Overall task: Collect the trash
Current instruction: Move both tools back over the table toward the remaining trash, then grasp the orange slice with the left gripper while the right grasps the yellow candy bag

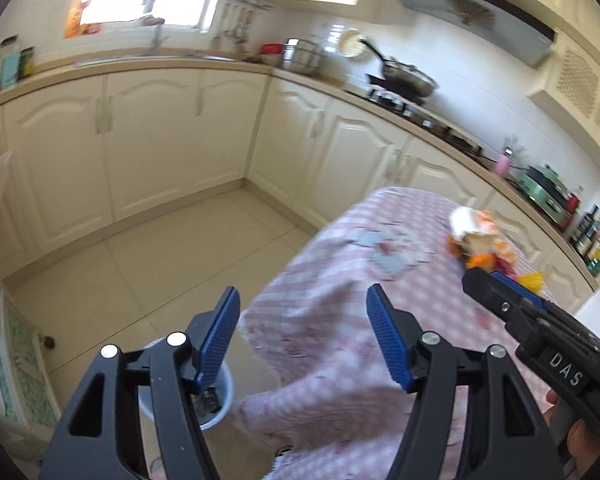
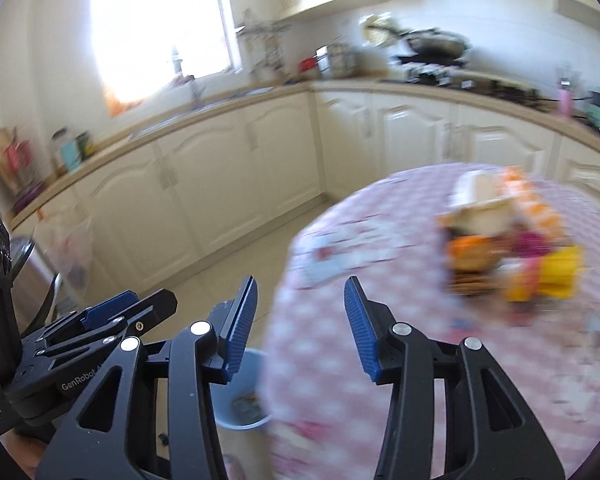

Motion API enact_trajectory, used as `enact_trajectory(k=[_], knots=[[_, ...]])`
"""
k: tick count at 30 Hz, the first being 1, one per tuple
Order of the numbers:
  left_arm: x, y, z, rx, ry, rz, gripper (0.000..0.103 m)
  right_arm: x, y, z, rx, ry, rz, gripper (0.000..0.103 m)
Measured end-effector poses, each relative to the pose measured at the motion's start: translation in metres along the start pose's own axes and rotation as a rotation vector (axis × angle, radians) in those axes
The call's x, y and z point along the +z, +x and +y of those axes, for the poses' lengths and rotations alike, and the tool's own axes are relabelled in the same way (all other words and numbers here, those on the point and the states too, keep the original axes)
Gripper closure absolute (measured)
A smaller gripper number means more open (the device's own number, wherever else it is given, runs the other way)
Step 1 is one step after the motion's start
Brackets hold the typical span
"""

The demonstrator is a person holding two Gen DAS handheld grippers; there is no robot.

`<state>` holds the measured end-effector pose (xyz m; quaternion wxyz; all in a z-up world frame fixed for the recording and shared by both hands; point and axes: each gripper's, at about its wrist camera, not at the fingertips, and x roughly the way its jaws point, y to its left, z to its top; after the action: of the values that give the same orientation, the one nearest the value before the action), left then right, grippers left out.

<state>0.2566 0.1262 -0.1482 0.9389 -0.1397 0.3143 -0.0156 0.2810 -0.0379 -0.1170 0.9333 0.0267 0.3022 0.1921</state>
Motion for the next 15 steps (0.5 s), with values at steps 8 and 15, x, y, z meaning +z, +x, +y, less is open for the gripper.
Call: enact_trajectory(k=[8, 15], knots=[[-0.002, 0.026, -0.114, -0.131, 0.137, 0.051, 0.035, -0.006, -0.066, -0.11, -0.198, 0.127, -0.087, 0.054], [0.0, 0.064, -0.171, -0.119, 0.242, 0.079, 0.035, -0.014, -0.07, -0.163, -0.237, 0.202, -0.071, 0.054]])
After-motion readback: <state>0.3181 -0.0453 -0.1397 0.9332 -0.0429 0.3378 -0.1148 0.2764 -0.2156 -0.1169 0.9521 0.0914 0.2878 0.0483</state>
